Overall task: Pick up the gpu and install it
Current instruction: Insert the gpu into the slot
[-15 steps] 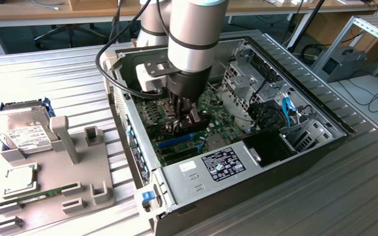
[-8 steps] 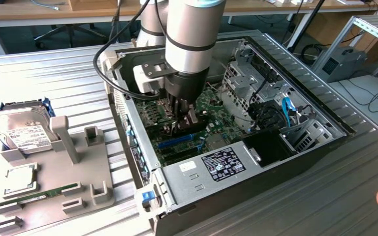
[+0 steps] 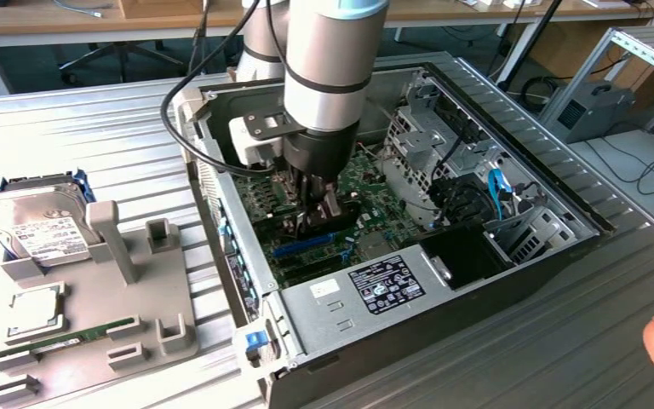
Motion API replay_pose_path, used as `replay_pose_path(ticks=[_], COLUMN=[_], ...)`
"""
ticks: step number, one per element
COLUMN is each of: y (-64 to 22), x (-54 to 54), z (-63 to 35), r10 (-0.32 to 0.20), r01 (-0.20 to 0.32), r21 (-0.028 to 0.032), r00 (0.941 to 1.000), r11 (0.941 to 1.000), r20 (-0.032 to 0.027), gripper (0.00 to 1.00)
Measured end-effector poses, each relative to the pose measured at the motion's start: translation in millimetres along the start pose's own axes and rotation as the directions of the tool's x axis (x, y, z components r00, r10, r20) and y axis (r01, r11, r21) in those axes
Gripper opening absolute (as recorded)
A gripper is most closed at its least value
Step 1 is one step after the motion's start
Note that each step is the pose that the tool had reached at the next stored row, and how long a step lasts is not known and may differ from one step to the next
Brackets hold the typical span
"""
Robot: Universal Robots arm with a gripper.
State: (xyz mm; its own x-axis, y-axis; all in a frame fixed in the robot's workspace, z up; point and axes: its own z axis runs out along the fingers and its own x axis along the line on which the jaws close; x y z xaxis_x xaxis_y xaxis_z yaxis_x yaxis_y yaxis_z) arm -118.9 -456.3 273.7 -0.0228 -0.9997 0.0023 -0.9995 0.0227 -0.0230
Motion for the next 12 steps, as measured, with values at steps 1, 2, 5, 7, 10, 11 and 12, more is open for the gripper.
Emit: replay_pose_path(ticks=[1, 2, 5, 7, 10, 11, 12], y=[0.0, 0.0, 0.1, 0.1, 0.2, 0.2, 0.2], x=[0.0, 0.0, 0.0, 0.0, 0.0, 0.0, 0.0], z=[0.7, 1.7, 4.2, 6.0, 7.5, 7.9, 8.3], r10=[0.000, 0.000, 0.000, 0.000, 0.000, 0.000, 0.000], r01=[0.000, 0.000, 0.000, 0.000, 0.000, 0.000, 0.000], r21=[0.0000, 0.0000, 0.0000, 0.0000, -0.0002, -0.0001, 0.0000], r00=[1.0000, 1.0000, 1.0000, 1.0000, 1.0000, 1.0000, 1.0000], r11=[1.0000, 1.0000, 1.0000, 1.0000, 1.0000, 1.0000, 1.0000], r20=[0.0000, 0.0001, 0.0000, 0.0000, -0.0003, -0.0001, 0.0000], gripper=[0.26, 0.26, 0.26, 0.26, 0.26, 0.26, 0.26])
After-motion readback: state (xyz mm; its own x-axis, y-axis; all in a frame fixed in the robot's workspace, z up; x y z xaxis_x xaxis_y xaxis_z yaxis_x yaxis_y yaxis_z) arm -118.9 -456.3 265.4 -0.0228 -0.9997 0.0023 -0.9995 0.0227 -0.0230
